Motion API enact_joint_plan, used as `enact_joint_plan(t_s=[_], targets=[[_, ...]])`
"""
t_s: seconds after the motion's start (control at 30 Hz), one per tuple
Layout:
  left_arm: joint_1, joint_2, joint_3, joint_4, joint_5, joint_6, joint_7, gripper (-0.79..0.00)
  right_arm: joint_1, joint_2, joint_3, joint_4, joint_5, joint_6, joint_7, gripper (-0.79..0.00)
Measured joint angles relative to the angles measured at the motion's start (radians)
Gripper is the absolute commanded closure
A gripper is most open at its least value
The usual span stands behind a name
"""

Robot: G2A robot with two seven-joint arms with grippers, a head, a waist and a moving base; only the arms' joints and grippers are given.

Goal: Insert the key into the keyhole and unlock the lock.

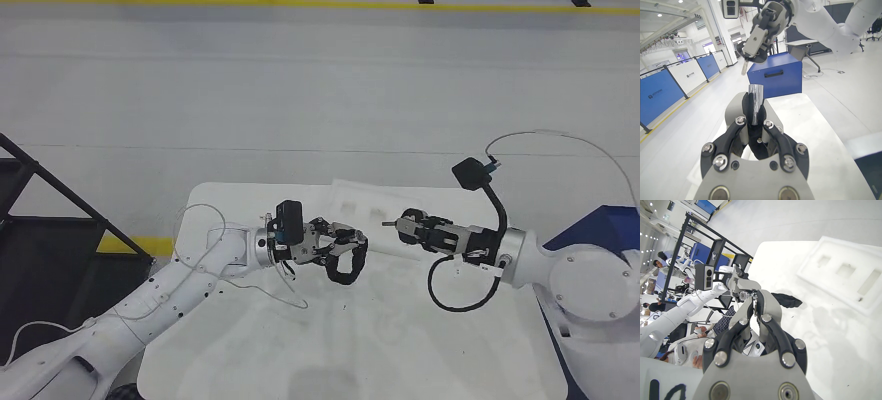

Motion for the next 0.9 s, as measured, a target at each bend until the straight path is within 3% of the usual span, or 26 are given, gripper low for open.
enact_joint_plan(t_s=[0.27,0.47,0.9], targets=[[-0.015,-0.076,0.058,0.080,0.165,0.172,0.188,0.000,0.026,0.010,-0.072,-0.124,-0.167,0.101,0.062,0.000],[-0.022,-0.120,0.075,0.162,0.220,0.253,0.292,0.000,0.059,0.010,-0.114,-0.156,-0.226,0.146,0.066,0.000],[-0.010,-0.160,0.051,0.212,0.285,0.294,0.339,0.000,0.092,0.005,-0.160,-0.131,-0.223,0.204,0.049,0.000]])
